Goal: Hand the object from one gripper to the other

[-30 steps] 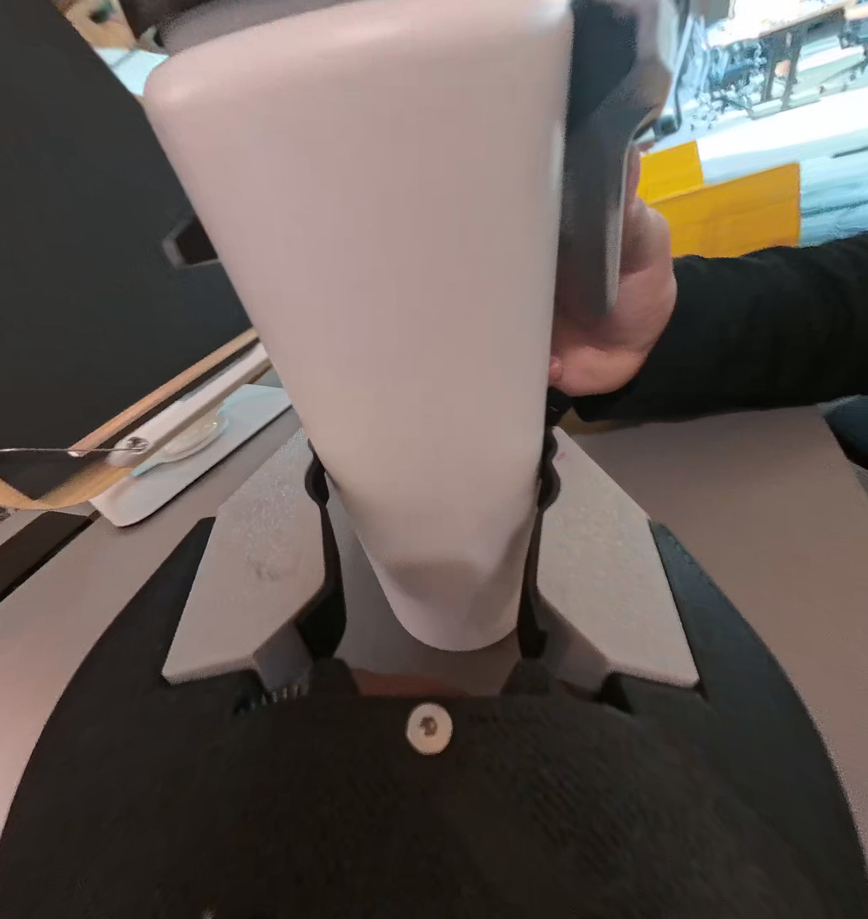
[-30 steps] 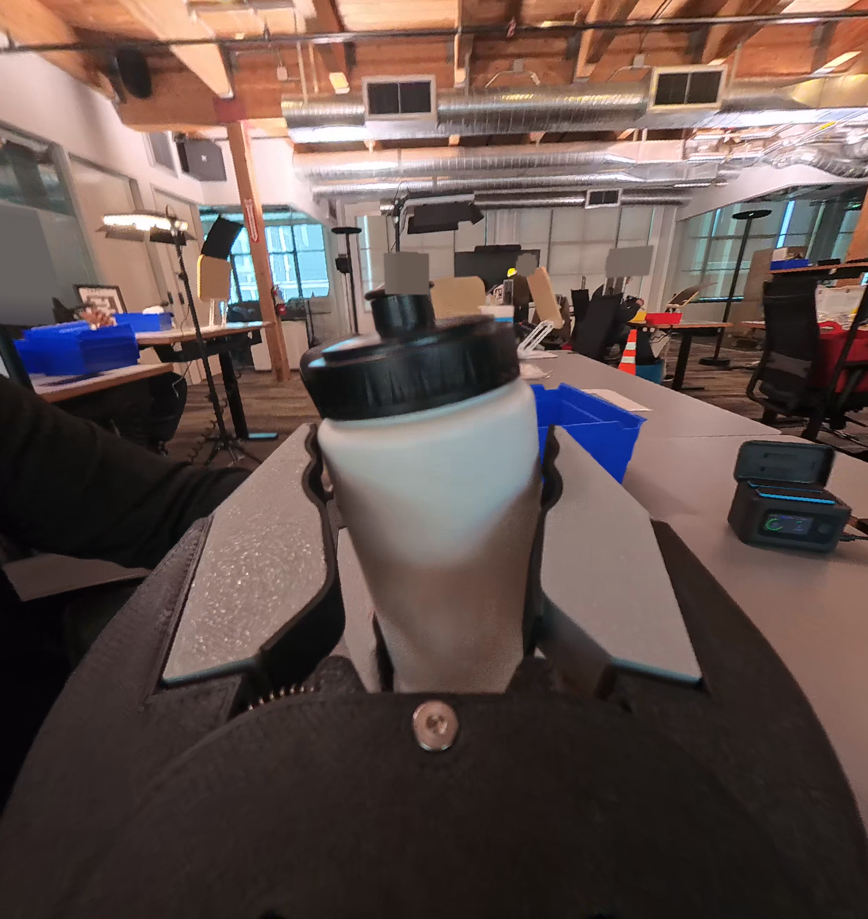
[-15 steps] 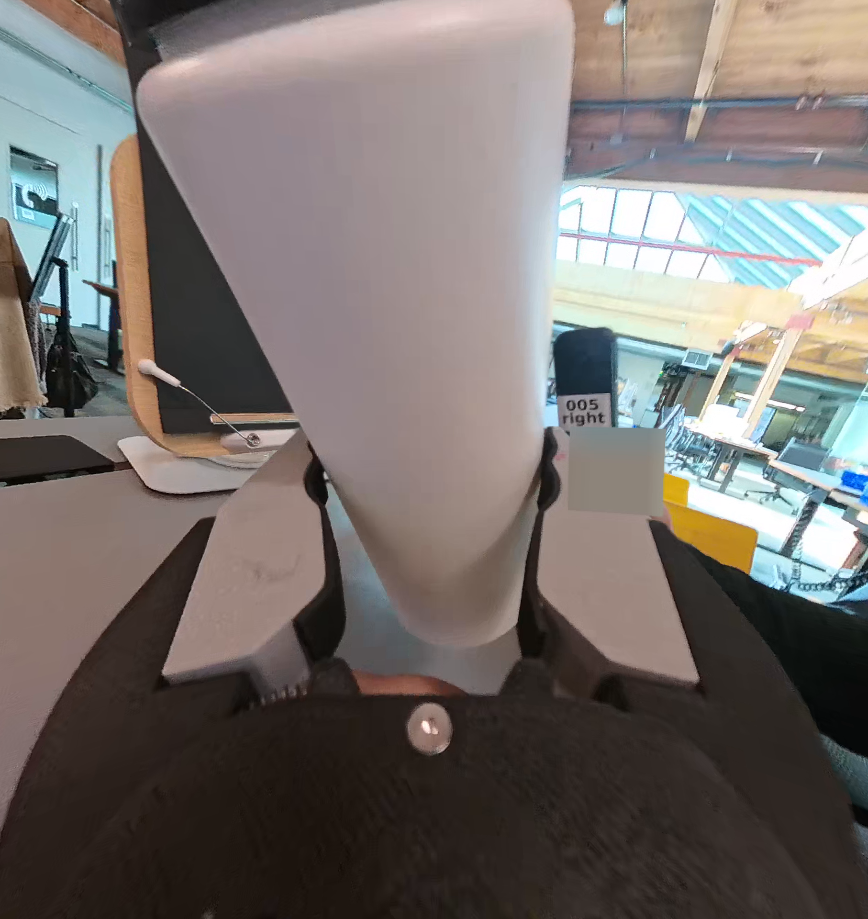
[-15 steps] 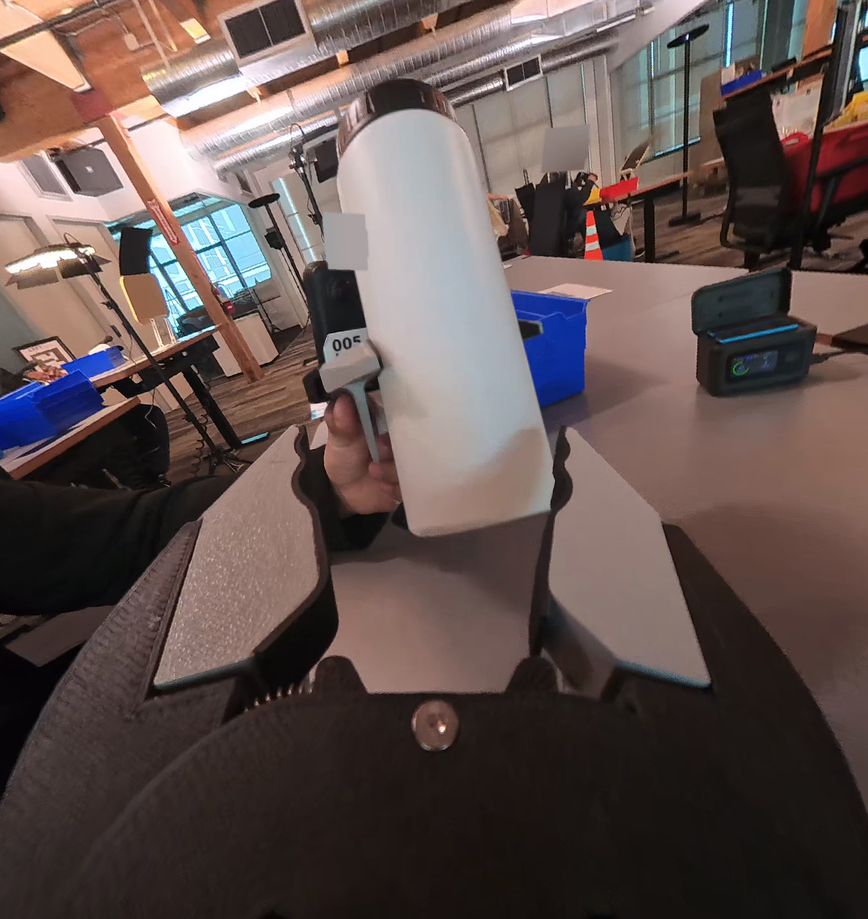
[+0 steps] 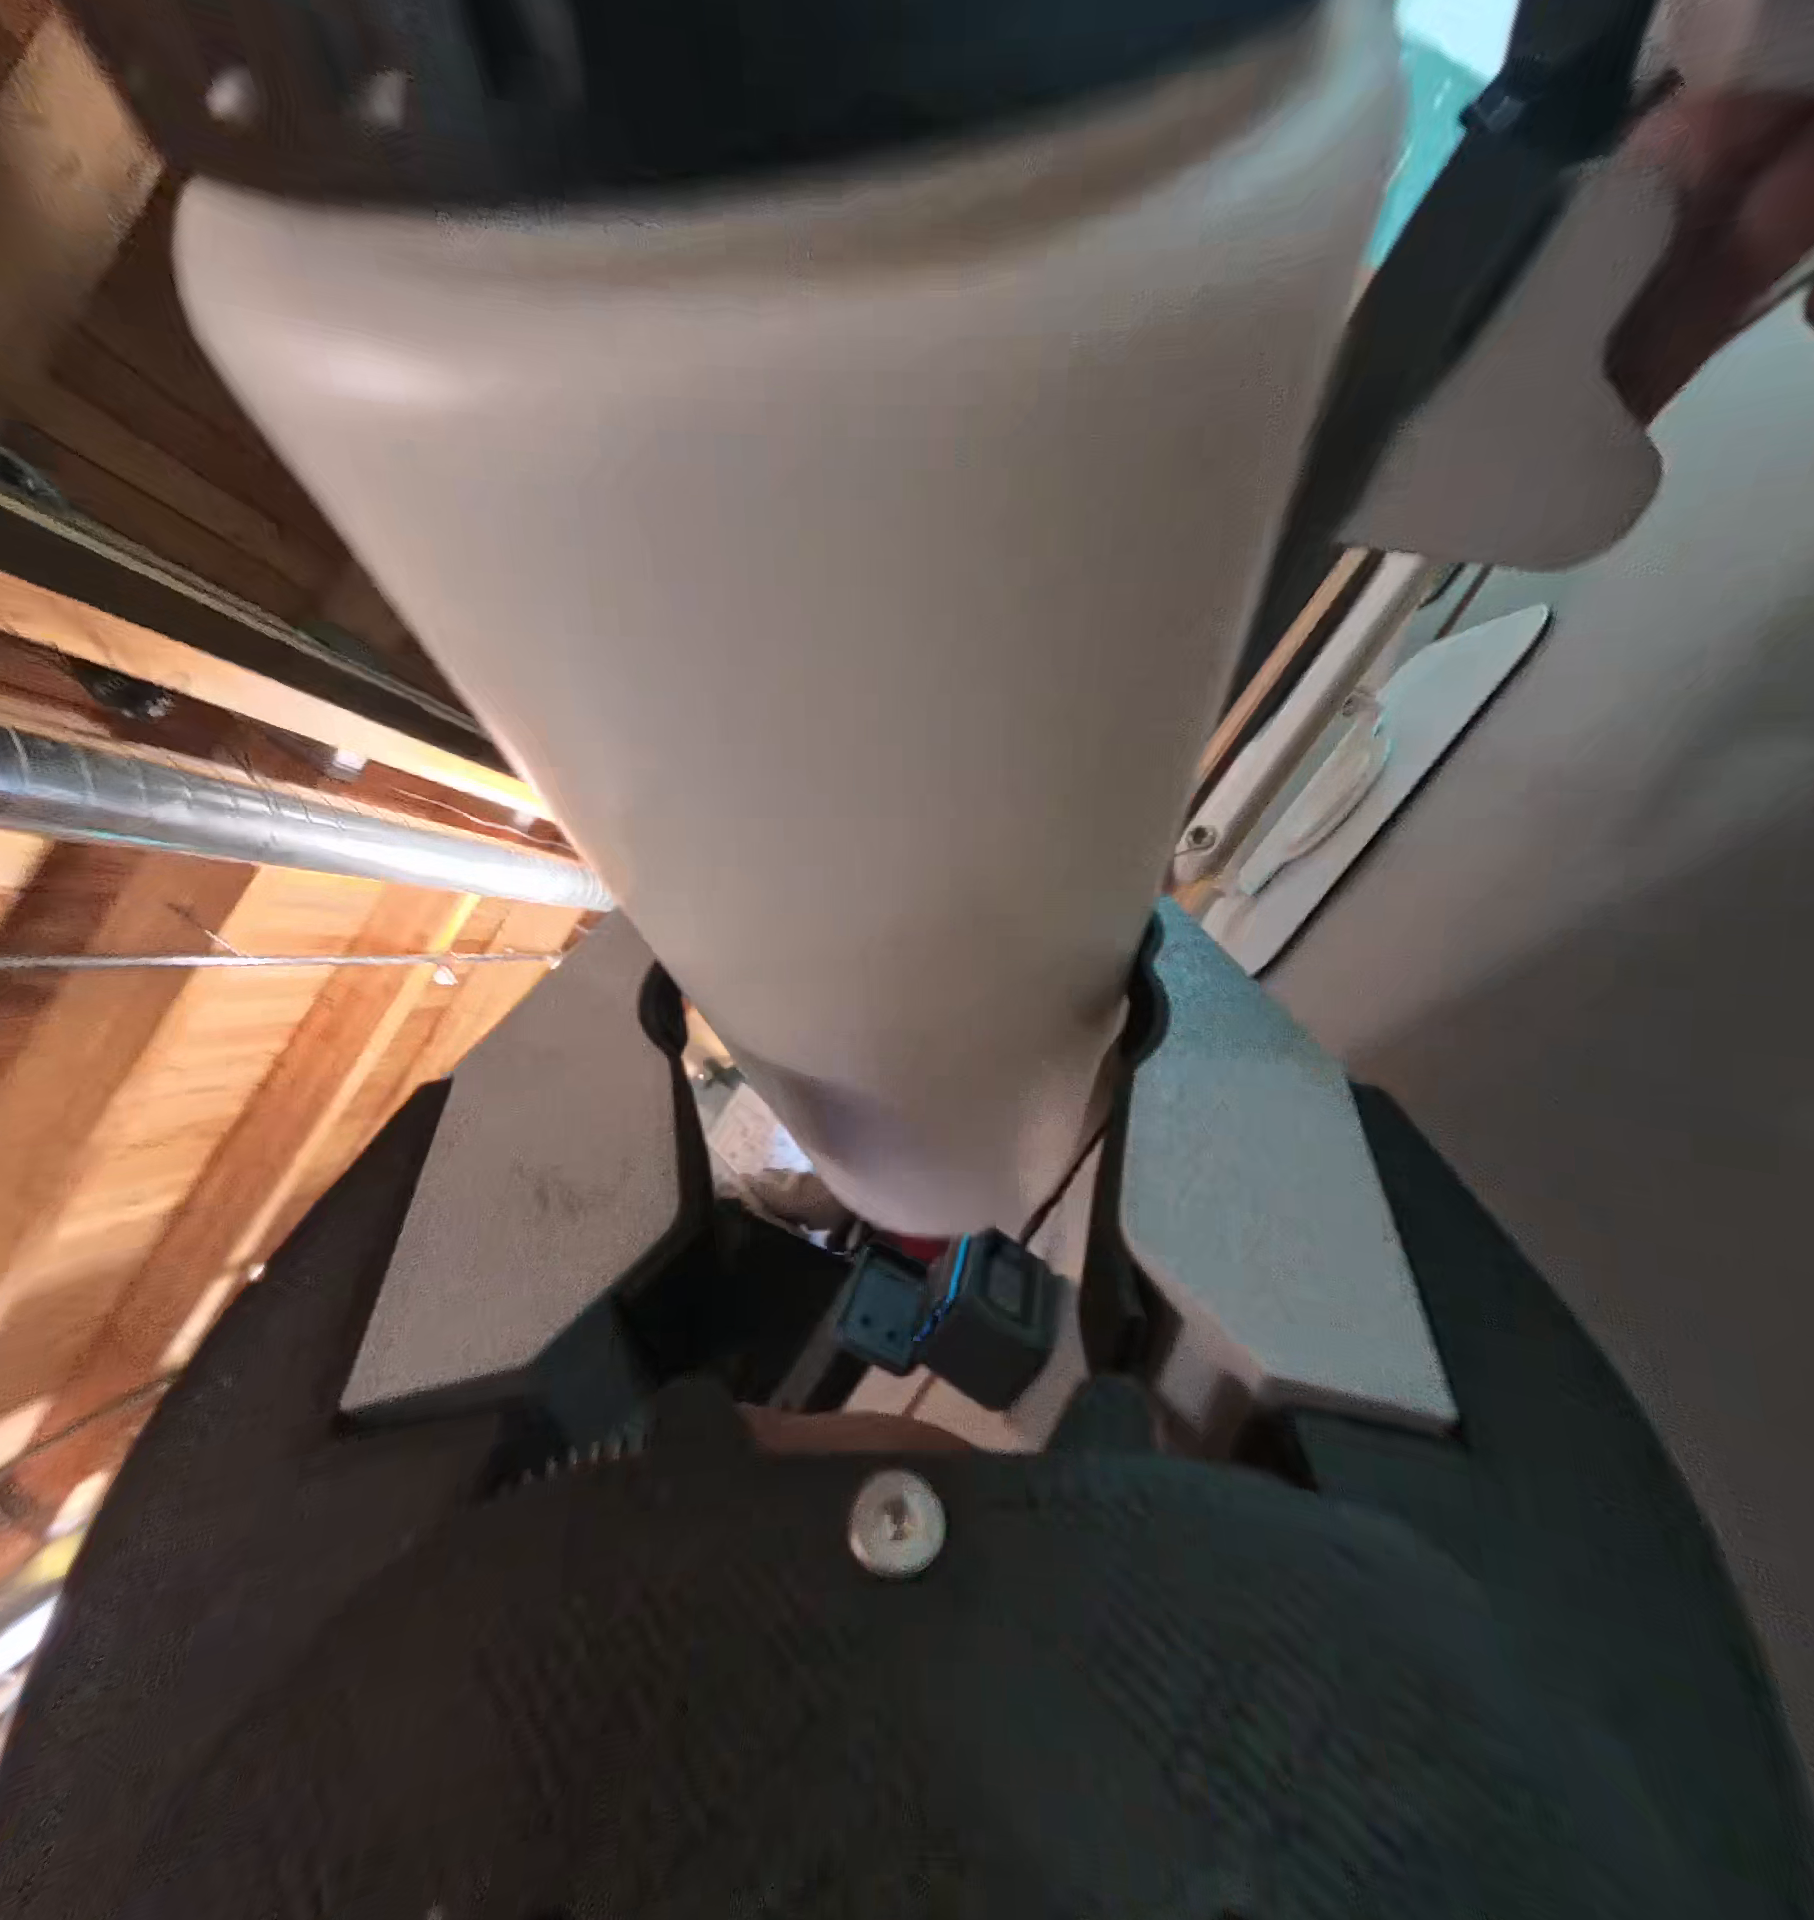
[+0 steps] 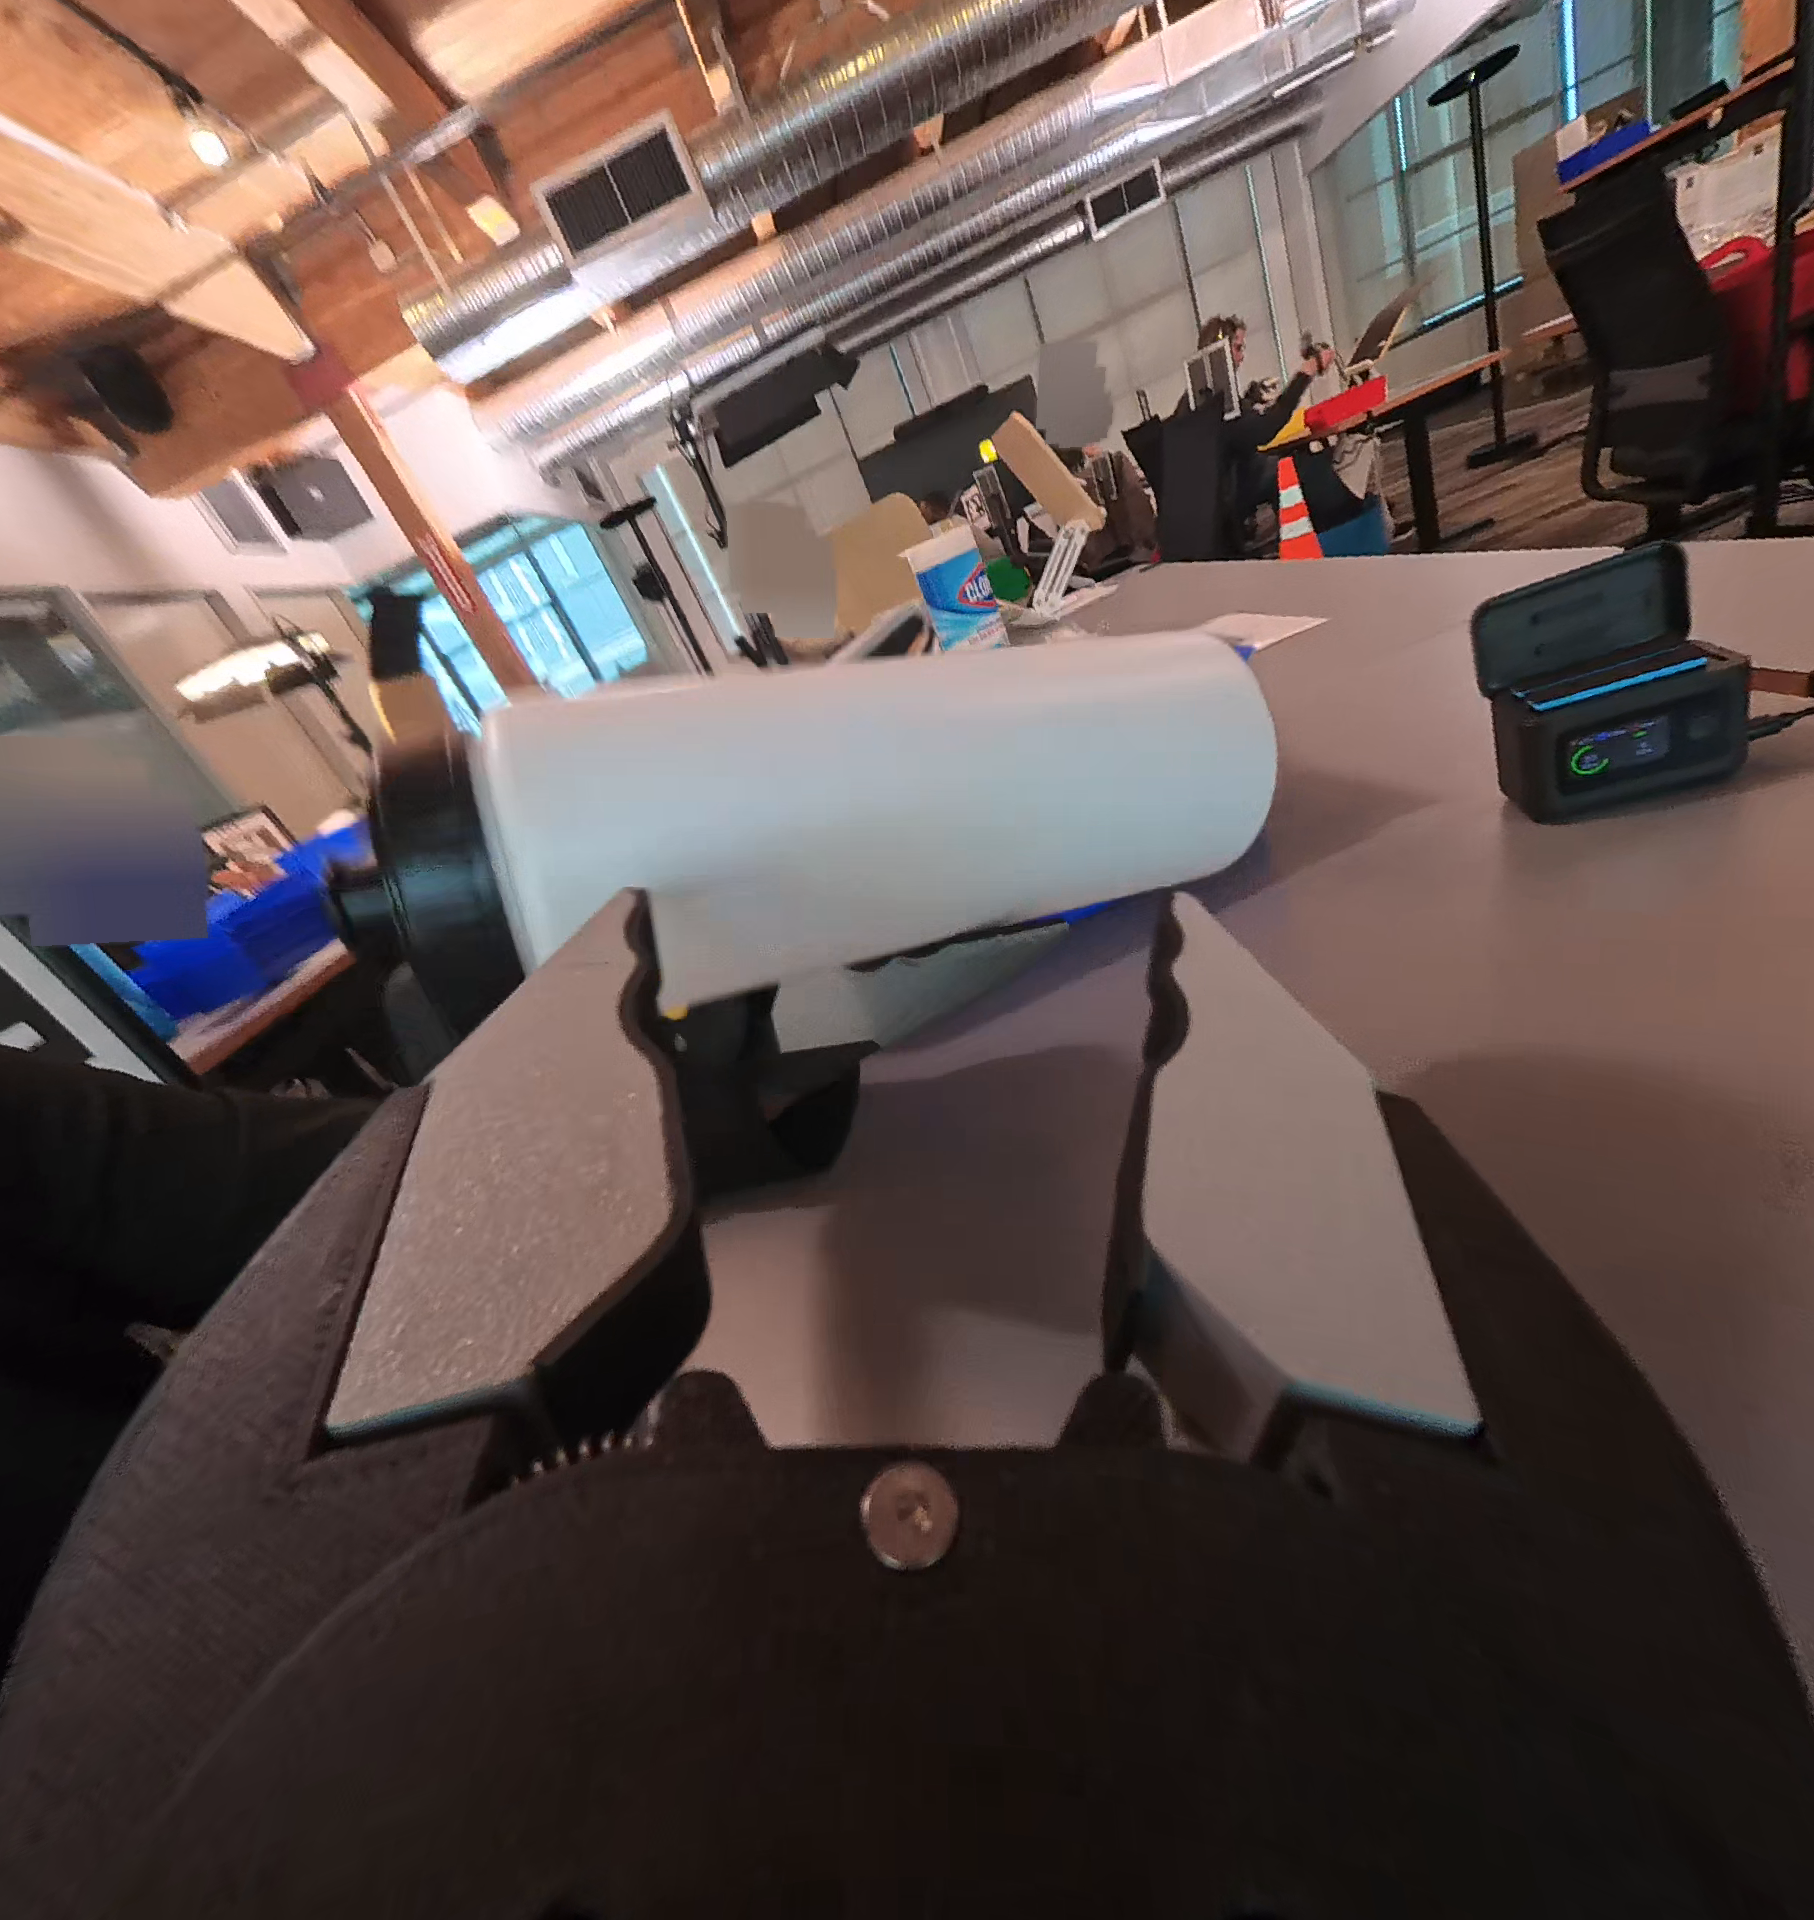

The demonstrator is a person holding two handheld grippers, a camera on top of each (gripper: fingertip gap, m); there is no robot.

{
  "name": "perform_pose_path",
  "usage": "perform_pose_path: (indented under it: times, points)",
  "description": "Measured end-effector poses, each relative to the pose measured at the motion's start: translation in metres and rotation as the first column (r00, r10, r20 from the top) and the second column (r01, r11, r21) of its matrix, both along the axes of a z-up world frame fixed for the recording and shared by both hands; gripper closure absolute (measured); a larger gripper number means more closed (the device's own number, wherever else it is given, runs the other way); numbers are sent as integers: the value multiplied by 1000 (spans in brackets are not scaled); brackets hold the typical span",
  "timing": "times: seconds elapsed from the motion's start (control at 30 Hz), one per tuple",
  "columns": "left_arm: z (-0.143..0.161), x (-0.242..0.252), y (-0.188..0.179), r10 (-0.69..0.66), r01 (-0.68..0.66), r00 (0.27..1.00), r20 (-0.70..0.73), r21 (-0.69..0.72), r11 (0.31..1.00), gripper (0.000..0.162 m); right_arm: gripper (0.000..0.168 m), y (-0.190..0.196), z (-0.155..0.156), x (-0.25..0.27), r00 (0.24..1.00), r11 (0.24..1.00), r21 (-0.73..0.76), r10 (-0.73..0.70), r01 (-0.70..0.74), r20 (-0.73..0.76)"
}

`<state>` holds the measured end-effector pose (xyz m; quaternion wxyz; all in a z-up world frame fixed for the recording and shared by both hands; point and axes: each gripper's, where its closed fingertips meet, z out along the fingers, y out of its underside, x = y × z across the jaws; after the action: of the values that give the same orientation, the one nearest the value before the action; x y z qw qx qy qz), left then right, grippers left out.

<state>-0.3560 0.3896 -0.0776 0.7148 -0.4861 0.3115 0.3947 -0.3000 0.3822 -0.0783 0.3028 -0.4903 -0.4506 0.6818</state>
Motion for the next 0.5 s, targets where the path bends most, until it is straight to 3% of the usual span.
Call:
perform_pose_path:
  times: [0.03,0.17,0.37,0.5]
  points:
    - [1,-1,-1,11,-11,999,-34,15,1000,78,69,0,5,3,1000,999,-35,20,-20,-16]
    - [8,-10,-7,63,-55,993,-102,77,996,78,72,-12,17,16,980,966,-165,189,-197,-62]
    - [-4,2,1,214,-163,890,-402,156,974,78,65,-37,-24,4,920,904,-299,361,-306,151]
    - [-17,24,7,221,-157,829,-513,165,974,78,55,-50,-48,-6,878,880,-358,410,-311,247]
